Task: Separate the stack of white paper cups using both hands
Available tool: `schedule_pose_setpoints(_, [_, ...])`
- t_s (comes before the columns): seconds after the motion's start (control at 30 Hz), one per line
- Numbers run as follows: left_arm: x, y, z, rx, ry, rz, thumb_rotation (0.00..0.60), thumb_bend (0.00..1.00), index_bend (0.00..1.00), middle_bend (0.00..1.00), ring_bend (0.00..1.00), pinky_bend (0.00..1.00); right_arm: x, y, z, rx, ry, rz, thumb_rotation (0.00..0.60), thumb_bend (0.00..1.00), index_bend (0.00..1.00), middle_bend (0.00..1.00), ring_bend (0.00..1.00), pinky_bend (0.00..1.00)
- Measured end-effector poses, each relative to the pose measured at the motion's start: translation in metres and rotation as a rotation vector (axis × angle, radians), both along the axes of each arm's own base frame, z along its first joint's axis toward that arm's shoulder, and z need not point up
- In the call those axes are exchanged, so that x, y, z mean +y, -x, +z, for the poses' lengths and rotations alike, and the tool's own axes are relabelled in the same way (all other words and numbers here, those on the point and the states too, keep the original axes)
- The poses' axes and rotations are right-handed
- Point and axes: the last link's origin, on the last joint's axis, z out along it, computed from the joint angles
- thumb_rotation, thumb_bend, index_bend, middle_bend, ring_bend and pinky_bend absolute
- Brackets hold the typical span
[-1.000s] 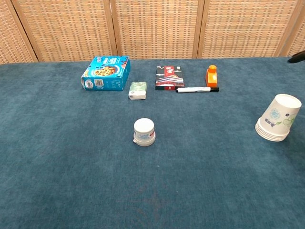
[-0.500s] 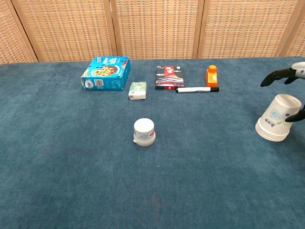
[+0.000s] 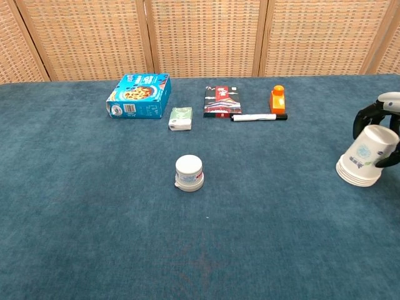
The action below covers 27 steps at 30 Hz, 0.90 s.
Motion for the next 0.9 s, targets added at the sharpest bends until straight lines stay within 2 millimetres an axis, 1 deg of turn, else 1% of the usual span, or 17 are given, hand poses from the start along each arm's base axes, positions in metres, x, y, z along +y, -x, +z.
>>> schedule_pose_setpoints(0.1, [0.000,0.000,-0.001,0.003,0.001,0.000,0.600,0.12,0.00,0.00,0.00,0.00,-0.001,0.002,0.000,-0.002,0.003,-0.007,0.600,0.35,0.54,0.55,0.45,0.62])
schedule_pose_setpoints(0.23, [0.002,0.000,-0.003,0.007,0.008,0.000,0.600,0.12,0.00,0.00,0.00,0.00,-0.001,0.001,0.001,-0.037,0.009,-0.013,0.600,0.36,0.55,0.56,0.45,0.62])
schedule_pose_setpoints(0.33, [0.006,-0.002,-0.004,0.011,0.016,-0.013,0.600,0.12,0.00,0.00,0.00,0.00,0.000,-0.004,0.002,-0.095,0.012,-0.020,0.600,0.36,0.55,0.56,0.45,0.62])
schedule_pose_setpoints(0.43, [0.014,-0.007,-0.004,0.019,0.020,-0.044,0.600,0.13,0.00,0.00,0.00,0.00,-0.002,-0.014,0.004,-0.186,0.009,-0.033,0.600,0.37,0.55,0.56,0.46,0.62])
schedule_pose_setpoints(0.53, [0.025,-0.013,-0.004,0.034,0.021,-0.091,0.600,0.13,0.00,0.00,0.00,0.00,-0.007,-0.035,0.005,-0.291,-0.008,-0.035,0.600,0.37,0.55,0.56,0.46,0.62])
schedule_pose_setpoints(0.63, [0.040,-0.023,-0.005,0.052,0.026,-0.144,0.600,0.13,0.00,0.00,0.00,0.00,-0.017,-0.060,0.004,-0.379,-0.032,-0.038,0.600,0.37,0.55,0.56,0.46,0.62])
schedule_pose_setpoints(0.73, [0.058,-0.037,-0.006,0.059,0.031,-0.217,0.600,0.13,0.00,0.00,0.00,0.00,-0.026,-0.077,0.001,-0.449,-0.050,-0.067,0.600,0.37,0.55,0.56,0.46,0.62])
schedule_pose_setpoints(0.9, [0.086,-0.066,-0.012,0.045,0.024,-0.352,0.600,0.13,0.00,0.00,0.00,0.00,-0.043,-0.111,-0.012,-0.640,-0.085,-0.168,0.600,0.38,0.55,0.57,0.46,0.63])
